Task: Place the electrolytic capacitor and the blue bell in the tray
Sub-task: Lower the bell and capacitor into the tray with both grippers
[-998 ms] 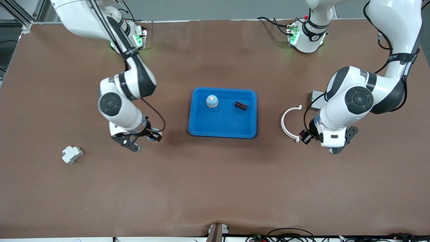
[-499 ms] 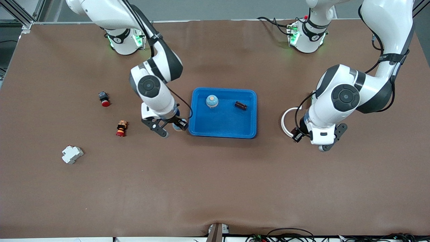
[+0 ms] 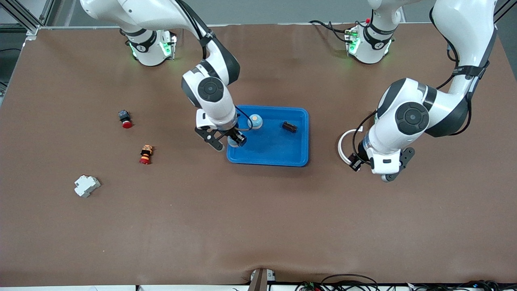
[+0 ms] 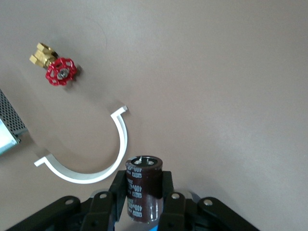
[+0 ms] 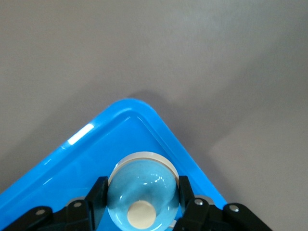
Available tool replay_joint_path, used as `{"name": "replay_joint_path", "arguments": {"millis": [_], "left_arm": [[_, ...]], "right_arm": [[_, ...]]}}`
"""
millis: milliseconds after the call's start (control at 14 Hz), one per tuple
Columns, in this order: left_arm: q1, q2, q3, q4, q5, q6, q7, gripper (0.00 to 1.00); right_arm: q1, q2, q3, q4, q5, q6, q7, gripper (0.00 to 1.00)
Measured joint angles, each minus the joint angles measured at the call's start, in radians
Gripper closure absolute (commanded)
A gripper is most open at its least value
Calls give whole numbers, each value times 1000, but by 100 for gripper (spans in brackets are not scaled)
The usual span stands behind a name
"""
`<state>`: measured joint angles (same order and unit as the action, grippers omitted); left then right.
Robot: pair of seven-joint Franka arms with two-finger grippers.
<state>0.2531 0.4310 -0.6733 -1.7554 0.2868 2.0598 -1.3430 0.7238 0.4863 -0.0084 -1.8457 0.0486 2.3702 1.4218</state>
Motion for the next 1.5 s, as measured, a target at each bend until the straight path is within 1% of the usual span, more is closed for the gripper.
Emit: {"name": "replay_joint_path", "arguments": {"millis": [285, 570, 926, 1496], "left_arm": [[-52, 15, -1, 5, 0, 2, -95, 100], [-100, 37, -1, 8, 0, 16, -216, 100], [-181, 79, -1, 9, 0, 45, -352, 100], [-209, 119, -1, 12, 0, 89, -432, 100]], "right_arm": [[50, 94, -1, 62, -48, 10, 127, 100], [77, 176, -5, 137, -57, 12, 181, 100], [80, 198, -7, 148, -58, 37, 194, 100], [83, 229, -7, 182, -66, 45, 218, 100]]}}
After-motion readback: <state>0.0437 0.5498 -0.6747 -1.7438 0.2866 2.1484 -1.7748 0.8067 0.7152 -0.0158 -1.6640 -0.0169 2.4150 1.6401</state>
